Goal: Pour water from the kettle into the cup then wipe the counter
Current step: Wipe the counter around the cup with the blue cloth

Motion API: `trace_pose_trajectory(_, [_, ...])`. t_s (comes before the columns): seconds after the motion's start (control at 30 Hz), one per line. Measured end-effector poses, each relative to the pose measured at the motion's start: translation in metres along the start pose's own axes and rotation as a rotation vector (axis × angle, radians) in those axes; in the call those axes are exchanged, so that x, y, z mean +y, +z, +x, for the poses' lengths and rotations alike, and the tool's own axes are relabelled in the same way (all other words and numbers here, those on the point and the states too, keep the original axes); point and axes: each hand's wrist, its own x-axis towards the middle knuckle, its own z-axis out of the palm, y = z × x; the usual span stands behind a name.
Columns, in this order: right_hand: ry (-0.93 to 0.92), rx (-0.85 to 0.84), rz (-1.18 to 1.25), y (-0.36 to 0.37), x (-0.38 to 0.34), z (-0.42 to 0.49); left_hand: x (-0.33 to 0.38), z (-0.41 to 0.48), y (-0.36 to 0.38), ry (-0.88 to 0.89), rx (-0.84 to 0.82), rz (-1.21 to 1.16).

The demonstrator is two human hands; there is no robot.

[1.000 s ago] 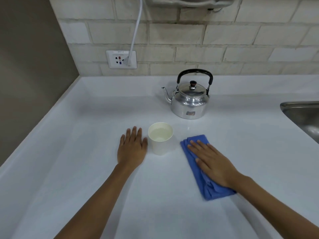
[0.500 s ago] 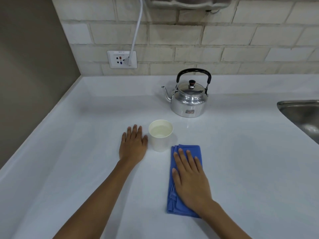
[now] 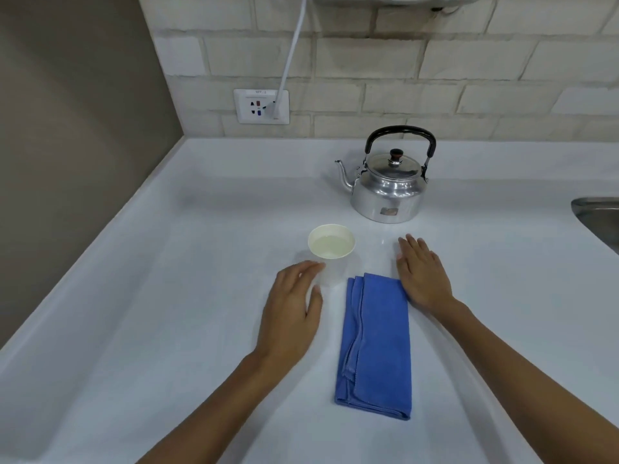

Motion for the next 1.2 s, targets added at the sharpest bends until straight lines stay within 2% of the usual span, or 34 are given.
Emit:
trace_pose_trajectory(0.13, [-0.023,-0.025,-0.034,0.006,0.003,0.005,0.033,-0.01,0.031,0.148,-0.207,-0.003])
trace_pose_trajectory(0.23, [-0.04,-0.022,-0.05,0.009,0.008,0.004,0.047,-0.012,0.059,0.241,-0.21,0.217])
trace_pose_trajectory(0.27, [-0.046,-0.021,-0.049,0.009,0.009,0.004,0.052,-0.012,0.068,0.217,-0.239,0.312])
trace_pose_trajectory(0.37, [-0.055,-0.024,-0.023,0.009,0.012,0.005,0.057,-0.011,0.091,0.075,-0.48,0.359])
trace_pose_trajectory(0.43, [-0.063,-0.023,-0.009,0.01,0.015,0.005,0.054,-0.011,0.095,0.072,-0.478,0.412])
trace_pose_trajectory(0.63, [-0.078,-0.005,-0.052,0.013,0.018,0.007,0.041,-0.025,0.078,0.067,-0.494,0.369])
trace_pose_trajectory(0.93, [-0.054,-0.02,-0.118,0.02,0.017,0.007,-0.004,-0.052,0.021,0.031,-0.463,0.395])
trace_pose_trajectory(1.07, [-0.045,-0.02,-0.134,0.022,0.017,0.007,-0.033,-0.053,-0.005,-0.064,-0.41,0.465])
trace_pose_trajectory(1.2, [-0.049,-0.014,-0.146,0.024,0.017,0.007,-0.035,-0.031,0.005,-0.216,-0.329,0.492])
